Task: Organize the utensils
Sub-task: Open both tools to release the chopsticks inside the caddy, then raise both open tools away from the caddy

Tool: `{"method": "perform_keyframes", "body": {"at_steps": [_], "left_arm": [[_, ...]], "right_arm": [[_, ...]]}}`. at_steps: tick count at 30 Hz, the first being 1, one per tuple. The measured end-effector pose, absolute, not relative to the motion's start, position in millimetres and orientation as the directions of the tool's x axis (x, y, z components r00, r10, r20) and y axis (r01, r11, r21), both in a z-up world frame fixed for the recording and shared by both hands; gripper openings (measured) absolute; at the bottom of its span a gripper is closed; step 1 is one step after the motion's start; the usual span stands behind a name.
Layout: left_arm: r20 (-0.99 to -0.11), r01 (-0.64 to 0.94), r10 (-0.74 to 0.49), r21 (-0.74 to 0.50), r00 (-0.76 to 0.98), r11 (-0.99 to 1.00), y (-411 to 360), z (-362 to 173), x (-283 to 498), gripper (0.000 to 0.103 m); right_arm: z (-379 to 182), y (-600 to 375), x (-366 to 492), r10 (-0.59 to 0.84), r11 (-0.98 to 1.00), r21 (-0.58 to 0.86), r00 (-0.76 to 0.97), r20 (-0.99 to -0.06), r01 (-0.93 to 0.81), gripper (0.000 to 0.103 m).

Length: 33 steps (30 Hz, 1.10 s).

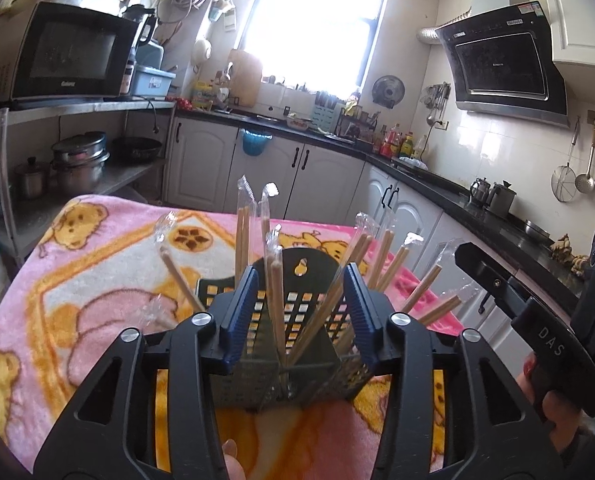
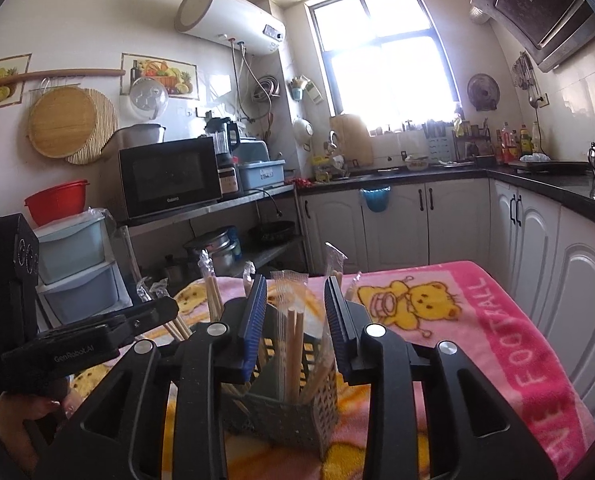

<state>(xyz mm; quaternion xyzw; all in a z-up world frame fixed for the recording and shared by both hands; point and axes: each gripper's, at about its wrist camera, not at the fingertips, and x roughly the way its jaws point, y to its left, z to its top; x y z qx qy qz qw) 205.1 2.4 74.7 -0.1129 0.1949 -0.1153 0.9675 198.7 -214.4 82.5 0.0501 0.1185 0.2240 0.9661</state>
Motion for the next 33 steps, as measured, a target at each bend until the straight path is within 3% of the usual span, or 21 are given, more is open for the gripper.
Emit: {"method": "perform_keyframes", "body": {"at_steps": [15, 22, 29, 33], "left_arm": [[-0.393, 0.157, -0.275, -0.306, 0.877, 0.939, 15.0, 70.5, 168.3, 0.077], [-0.433, 0.135, -0.273, -0.323, 0.859, 0.937, 19.2, 54.0, 159.9, 0.092], [-0.471, 0.111, -0.258, -0.317, 0.843, 0.942, 19.2, 34.8, 151.9, 0.092], [-0.498, 0.094, -0.244, -0.307, 0.832, 0.947, 17.6, 23.7, 148.2, 0.092]], "right_arm": [[67.0, -230.3, 179.4, 0.419, 0.908, 0.158, 0.844, -0.335, -0.388, 0.042], [56.8, -229.8, 167.1, 0.419, 0.908, 0.151, 0.827, -0.375, -0.392, 0.054], [42.8, -224.3, 153.2, 0.421, 0.906, 0.137, 0.811, -0.406, -0.401, 0.070], [32.7, -221.3, 147.4, 0.417, 0.906, 0.126, 0.801, -0.430, -0.404, 0.073]]}}
